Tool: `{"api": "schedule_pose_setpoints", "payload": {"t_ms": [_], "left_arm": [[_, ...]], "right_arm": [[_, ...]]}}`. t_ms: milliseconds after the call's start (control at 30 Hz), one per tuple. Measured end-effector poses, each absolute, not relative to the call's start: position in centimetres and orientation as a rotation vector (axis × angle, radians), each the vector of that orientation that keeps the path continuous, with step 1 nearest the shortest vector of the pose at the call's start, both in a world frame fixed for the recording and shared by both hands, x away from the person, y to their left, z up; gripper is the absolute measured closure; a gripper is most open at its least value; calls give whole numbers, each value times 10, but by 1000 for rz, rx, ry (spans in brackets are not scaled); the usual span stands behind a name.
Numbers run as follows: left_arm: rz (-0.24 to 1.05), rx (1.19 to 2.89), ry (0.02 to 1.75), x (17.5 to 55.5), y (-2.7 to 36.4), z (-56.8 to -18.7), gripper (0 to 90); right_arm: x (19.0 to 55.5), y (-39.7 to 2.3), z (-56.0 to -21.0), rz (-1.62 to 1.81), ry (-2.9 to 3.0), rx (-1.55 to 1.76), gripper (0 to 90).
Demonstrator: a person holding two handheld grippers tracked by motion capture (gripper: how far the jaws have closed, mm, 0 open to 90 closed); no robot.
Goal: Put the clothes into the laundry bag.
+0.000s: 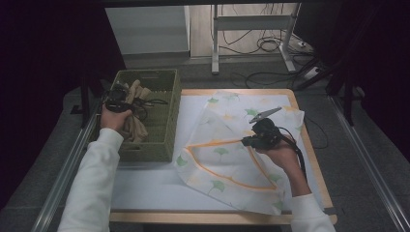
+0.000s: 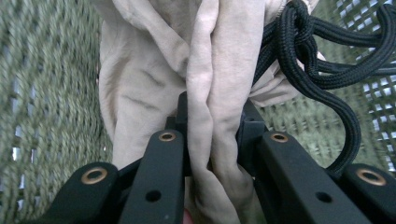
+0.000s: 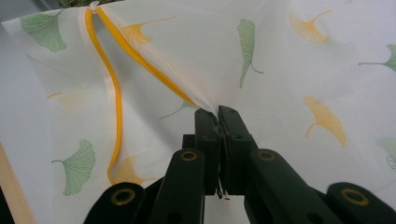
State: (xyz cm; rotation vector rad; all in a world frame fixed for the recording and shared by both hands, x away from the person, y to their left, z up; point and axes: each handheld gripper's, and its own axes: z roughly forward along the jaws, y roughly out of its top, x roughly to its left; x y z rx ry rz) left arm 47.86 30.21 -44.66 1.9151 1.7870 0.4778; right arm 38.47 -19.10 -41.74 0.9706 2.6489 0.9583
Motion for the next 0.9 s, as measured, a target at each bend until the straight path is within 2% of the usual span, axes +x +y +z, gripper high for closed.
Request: {"api": "schedule_pose_setpoints", "payload": {"t_ms": [900], "left_arm": [[497, 1732, 1609, 451, 310, -417, 769]], "right_arm": [[384, -190, -418, 948, 2654, 975, 867]]}}
